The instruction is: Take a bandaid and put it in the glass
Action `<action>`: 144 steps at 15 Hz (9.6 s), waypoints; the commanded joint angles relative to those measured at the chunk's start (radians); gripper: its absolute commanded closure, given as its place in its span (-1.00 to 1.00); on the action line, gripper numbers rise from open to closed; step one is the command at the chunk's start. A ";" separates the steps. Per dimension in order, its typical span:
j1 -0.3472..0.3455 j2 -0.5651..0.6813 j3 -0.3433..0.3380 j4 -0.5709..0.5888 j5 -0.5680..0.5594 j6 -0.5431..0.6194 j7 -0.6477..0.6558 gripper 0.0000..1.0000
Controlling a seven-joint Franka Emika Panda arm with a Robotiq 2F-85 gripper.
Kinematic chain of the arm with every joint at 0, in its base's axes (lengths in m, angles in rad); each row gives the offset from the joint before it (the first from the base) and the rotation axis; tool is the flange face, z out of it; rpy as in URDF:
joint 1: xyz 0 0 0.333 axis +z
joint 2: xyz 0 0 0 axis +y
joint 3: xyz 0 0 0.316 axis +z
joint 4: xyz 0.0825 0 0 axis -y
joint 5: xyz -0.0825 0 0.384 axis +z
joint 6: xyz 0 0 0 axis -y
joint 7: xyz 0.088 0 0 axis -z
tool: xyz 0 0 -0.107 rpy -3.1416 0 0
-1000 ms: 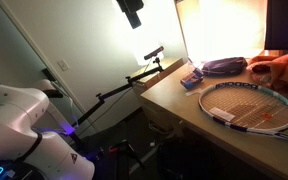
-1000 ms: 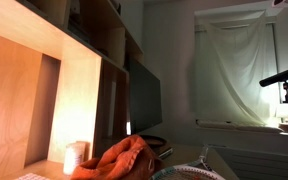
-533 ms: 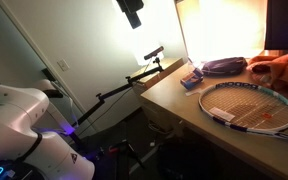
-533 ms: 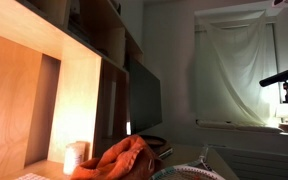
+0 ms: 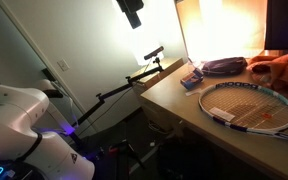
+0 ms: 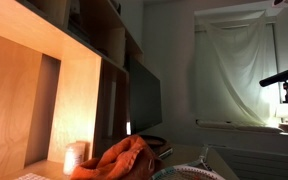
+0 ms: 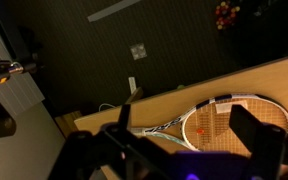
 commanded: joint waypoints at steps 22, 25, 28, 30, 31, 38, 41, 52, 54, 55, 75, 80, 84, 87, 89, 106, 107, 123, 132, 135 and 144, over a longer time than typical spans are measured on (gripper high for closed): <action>0.014 0.001 -0.011 0.003 -0.005 -0.004 0.004 -1.00; 0.014 0.001 -0.011 0.003 -0.005 -0.004 0.004 -1.00; 0.014 0.001 -0.011 0.003 -0.005 -0.004 0.004 -1.00; 0.018 0.011 -0.002 0.022 -0.018 -0.009 0.005 -1.00; 0.021 0.021 0.003 0.039 -0.022 -0.018 0.007 -1.00; 0.077 0.149 0.049 0.262 -0.023 -0.096 -0.022 -1.00; 0.106 0.217 0.078 0.369 -0.036 -0.143 -0.035 -1.00; 0.202 0.496 0.127 0.649 -0.016 -0.240 -0.229 -1.00; 0.206 0.548 0.133 0.676 -0.028 -0.275 -0.217 -1.00; 0.209 0.571 0.136 0.688 -0.041 -0.288 -0.212 -1.00; 0.217 0.649 0.134 0.709 -0.059 -0.303 -0.203 -1.00; 0.217 0.650 0.134 0.709 -0.059 -0.303 -0.203 -1.00; 0.221 0.658 0.136 0.718 -0.073 -0.291 -0.209 -1.00; 0.229 0.663 0.146 0.719 -0.080 -0.199 -0.243 -1.00; 0.234 0.665 0.152 0.716 -0.081 -0.124 -0.276 -1.00; 0.308 1.011 0.193 1.157 -0.011 -0.326 -0.620 -1.00; 0.323 1.035 0.188 1.188 -0.034 -0.336 -0.613 -1.00; 0.347 1.162 0.198 1.276 -0.170 -0.229 -0.715 -1.00; 0.357 1.188 0.201 1.307 -0.195 -0.156 -0.747 -1.00; 0.373 1.200 0.203 1.301 -0.233 0.036 -0.769 -1.00; 0.291 1.274 0.371 1.297 -0.040 0.356 -0.989 -1.00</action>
